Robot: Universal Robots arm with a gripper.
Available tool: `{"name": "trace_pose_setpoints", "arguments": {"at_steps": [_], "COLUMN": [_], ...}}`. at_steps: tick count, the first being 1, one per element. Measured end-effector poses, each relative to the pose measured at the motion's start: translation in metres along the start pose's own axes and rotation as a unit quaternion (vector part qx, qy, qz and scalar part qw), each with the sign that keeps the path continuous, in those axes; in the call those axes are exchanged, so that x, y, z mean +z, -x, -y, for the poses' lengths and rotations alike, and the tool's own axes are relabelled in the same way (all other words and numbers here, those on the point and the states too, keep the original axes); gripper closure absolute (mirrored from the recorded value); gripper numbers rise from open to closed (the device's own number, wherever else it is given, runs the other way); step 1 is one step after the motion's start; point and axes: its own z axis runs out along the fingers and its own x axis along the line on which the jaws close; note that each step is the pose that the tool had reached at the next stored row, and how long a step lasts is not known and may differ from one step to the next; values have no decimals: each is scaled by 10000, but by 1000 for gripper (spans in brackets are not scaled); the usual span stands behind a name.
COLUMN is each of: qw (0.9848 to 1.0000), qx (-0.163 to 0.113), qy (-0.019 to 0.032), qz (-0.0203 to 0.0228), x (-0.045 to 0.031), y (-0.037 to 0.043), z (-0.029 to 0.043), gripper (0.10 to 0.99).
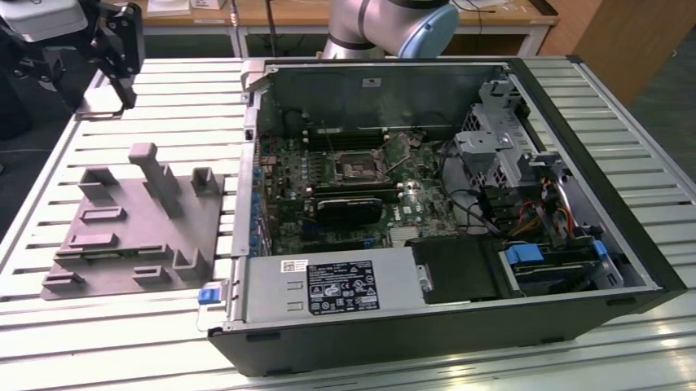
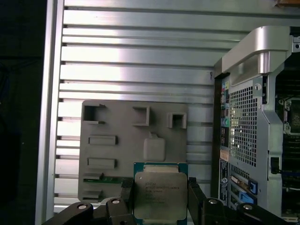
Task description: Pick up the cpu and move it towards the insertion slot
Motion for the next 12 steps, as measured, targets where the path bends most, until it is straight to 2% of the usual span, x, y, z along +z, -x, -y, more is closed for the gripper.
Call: {"name": "trace_pose_setpoints", "arguments": {"at_steps": [12], "qw": [10000], "qx": [0], "qy": [0], "qz": [0], "x": [0], "y": [49], "z": [1], "gripper": [541]}}
